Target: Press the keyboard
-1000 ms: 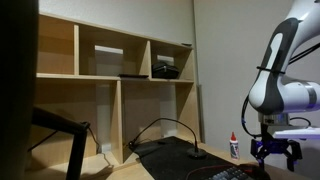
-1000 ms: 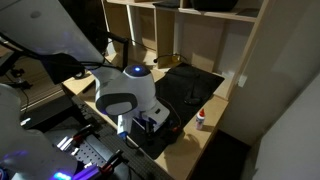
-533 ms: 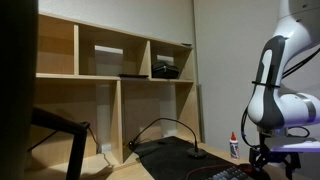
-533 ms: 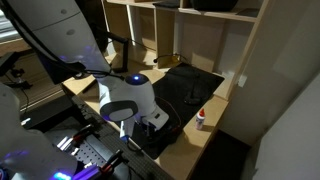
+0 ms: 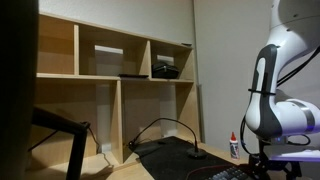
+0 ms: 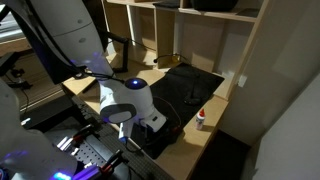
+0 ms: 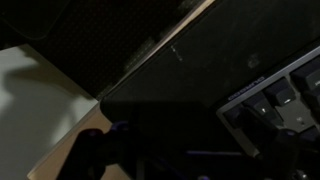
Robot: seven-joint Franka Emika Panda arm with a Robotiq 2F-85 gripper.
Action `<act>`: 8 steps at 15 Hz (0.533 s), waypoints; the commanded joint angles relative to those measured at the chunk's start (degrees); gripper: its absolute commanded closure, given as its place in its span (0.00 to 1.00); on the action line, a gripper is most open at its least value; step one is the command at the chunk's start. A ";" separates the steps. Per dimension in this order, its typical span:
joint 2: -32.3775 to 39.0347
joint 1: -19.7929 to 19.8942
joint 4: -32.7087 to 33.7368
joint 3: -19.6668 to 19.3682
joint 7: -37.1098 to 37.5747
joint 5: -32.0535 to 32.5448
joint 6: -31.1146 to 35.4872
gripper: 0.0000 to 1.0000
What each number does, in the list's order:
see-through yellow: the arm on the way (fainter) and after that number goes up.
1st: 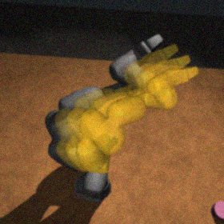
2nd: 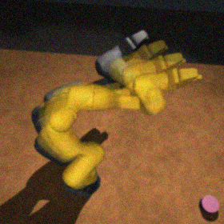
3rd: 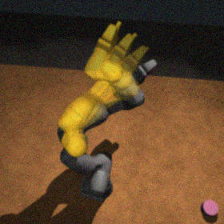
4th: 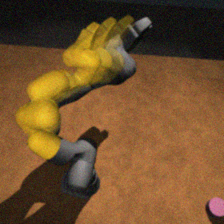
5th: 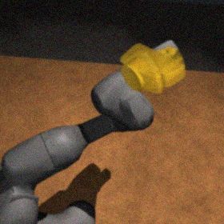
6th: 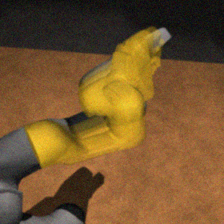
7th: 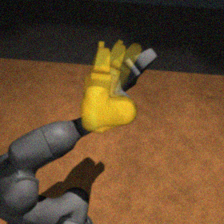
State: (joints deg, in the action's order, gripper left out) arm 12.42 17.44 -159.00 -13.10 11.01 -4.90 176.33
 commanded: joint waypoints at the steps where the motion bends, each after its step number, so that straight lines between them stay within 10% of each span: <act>1: 6.08 0.41 1.64 0.26 0.78 -0.77 4.36 0.00; 8: 7.46 0.46 2.21 -0.91 1.12 -0.70 4.79 0.00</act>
State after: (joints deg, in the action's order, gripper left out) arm 12.70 17.12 -159.37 -13.41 11.27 -4.93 178.00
